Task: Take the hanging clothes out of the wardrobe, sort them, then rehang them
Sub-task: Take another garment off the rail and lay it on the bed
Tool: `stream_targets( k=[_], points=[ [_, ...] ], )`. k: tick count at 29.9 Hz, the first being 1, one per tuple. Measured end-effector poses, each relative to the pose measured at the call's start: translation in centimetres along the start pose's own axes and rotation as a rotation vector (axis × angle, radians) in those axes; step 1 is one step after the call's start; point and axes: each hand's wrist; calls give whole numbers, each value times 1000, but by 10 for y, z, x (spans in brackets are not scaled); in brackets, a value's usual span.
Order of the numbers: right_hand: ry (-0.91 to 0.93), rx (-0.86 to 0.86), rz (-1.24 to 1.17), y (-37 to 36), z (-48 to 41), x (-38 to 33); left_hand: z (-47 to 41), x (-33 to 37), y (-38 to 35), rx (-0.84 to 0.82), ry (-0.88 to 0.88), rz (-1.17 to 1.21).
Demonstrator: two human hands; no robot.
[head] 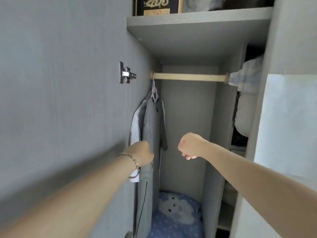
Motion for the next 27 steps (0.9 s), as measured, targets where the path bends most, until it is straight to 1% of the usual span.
stream_targets(
  k=[4,7,8,10,14,18,22,27],
  points=[
    [-10,128,-231,3,-70,-32,-30,-17,18,17,52,46],
    [61,228,-290,0,-116,-65,-56,-23,23,18,63,75],
    [83,244,-284,0,-129,-77,-64,-23,25,-6,64,78],
    [105,218,-285,-1,-151,-100,-79,-21,25,-66,42,54],
    [51,229,-317,1,-191,-127,-103,-19,26,-77,27,84],
    [17,302,-495,19,-205,-119,-114,-21,22,-30,18,68],
    [-4,490,-500,32,-203,-86,-117,-22,20,-10,12,30],
    [6,583,-526,52,-184,-64,-105,-11,21,-8,-4,9]
  ],
)
Point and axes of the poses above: each hand's wrist, its own z-axis away from the middle knuckle, its own y-axis out of the back of the hand, x = y × z, and after that the axes turned 3 degrees about -z, right-handed
